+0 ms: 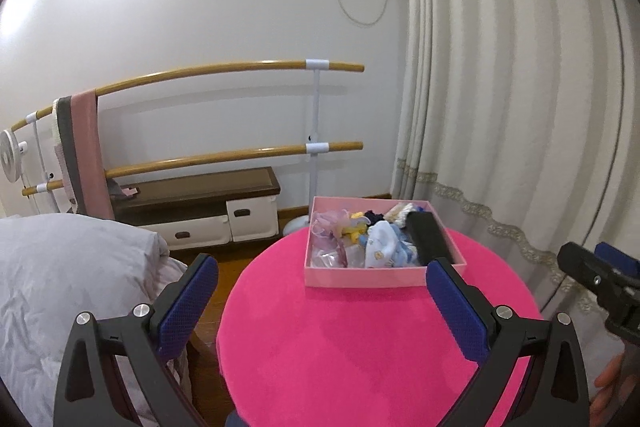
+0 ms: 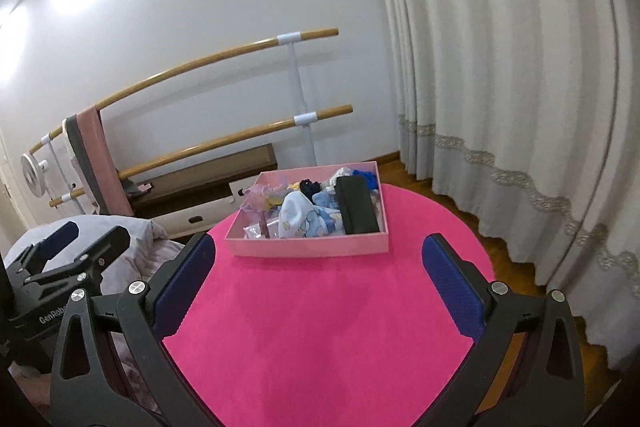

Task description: Organize soft objects

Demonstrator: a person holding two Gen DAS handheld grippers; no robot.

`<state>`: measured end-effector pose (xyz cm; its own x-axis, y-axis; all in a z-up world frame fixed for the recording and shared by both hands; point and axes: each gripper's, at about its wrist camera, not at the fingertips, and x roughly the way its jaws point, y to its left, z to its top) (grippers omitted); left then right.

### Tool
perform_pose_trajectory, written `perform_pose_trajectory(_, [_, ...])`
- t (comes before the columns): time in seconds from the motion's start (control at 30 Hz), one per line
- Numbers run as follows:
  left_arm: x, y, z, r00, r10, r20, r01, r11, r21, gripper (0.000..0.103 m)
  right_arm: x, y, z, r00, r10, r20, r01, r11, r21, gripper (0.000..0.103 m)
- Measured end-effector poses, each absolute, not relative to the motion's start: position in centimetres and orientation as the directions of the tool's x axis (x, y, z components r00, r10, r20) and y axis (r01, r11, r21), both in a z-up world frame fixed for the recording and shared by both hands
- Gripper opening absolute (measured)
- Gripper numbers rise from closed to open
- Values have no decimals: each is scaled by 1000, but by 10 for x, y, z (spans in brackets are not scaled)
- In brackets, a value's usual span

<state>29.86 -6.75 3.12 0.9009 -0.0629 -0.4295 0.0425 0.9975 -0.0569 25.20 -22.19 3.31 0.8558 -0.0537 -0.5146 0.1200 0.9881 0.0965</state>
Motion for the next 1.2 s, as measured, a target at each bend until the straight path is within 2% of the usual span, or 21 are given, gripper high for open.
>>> perform_pose_trajectory(0.2, [225, -63, 33, 912, -64, -405, 49, 998, -47, 103, 202, -209, 37, 870, -88, -484, 139, 988, 70, 103])
perform_pose_trajectory(0.47, [175, -58, 27, 912, -34, -408, 27, 999, -21, 103, 174, -201, 32, 885, -101, -455, 156, 984, 85, 103])
perform_pose_trajectory(0.8, [166, -71, 31, 916, -27, -400, 34, 999, 10, 103, 159, -178, 23, 893, -91, -440, 131, 989, 62, 103])
perform_pose_trajectory(1.2, [169, -65, 35, 914, -49, -404, 49, 999, -12, 103, 155, -182, 24, 894, -122, -432, 157, 987, 47, 103])
